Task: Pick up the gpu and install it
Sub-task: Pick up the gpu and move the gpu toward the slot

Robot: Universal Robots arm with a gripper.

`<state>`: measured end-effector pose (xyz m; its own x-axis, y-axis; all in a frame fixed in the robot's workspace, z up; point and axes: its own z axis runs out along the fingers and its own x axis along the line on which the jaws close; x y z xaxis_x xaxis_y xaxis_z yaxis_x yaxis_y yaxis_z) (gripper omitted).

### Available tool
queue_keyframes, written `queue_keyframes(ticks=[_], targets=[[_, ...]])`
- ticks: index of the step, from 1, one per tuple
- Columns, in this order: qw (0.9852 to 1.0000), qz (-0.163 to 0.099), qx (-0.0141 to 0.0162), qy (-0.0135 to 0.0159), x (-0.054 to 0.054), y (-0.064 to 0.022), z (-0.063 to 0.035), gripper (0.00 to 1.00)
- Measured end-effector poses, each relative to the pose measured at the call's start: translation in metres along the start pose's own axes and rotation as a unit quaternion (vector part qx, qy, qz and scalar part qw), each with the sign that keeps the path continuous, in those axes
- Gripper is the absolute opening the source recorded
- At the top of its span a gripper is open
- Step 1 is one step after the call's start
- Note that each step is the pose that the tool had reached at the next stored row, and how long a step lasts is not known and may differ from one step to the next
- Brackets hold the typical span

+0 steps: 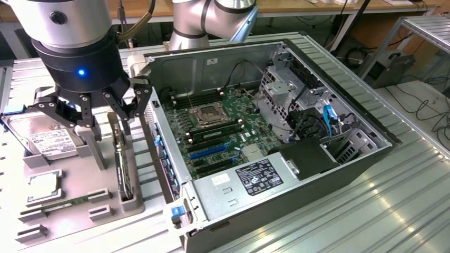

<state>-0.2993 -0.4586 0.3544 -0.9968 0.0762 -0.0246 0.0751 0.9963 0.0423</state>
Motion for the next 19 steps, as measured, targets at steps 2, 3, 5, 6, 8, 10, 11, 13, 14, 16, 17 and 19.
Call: queue_keyframes(ticks=[2, 3, 5, 6, 8, 10, 11, 13, 14, 16, 17, 19], targets=[[1.0, 0.0, 0.0, 0.0, 0.0, 0.0, 0.0007, 0.48], [1.0, 0.0, 0.0, 0.0, 0.0, 0.0, 0.0011, 0.48], [1.0, 0.0, 0.0, 0.0, 0.0001, -0.0001, 0.0019, 0.48], [1.0, 0.0, 0.0, 0.0, 0.0001, -0.0001, 0.0024, 0.48], [1.0, 0.0, 0.0, 0.0, 0.0001, -0.0001, 0.0032, 0.48], [1.0, 0.0, 0.0, 0.0, 0.0001, -0.0002, 0.0042, 0.48], [1.0, 0.0, 0.0, 0.0, 0.0001, -0.0002, 0.0046, 0.48], [1.0, 0.0, 0.0, 0.0, 0.0001, -0.0002, 0.0054, 0.48], [1.0, 0.0, 0.0, 0.0, 0.0002, -0.0002, 0.0058, 0.48], [1.0, 0.0, 0.0, 0.0, 0.0002, -0.0003, 0.0066, 0.48], [1.0, 0.0, 0.0, 0.0, 0.0002, -0.0003, 0.007, 0.48], [1.0, 0.0, 0.0, 0.0, 0.0002, -0.0003, 0.0079, 0.48]])
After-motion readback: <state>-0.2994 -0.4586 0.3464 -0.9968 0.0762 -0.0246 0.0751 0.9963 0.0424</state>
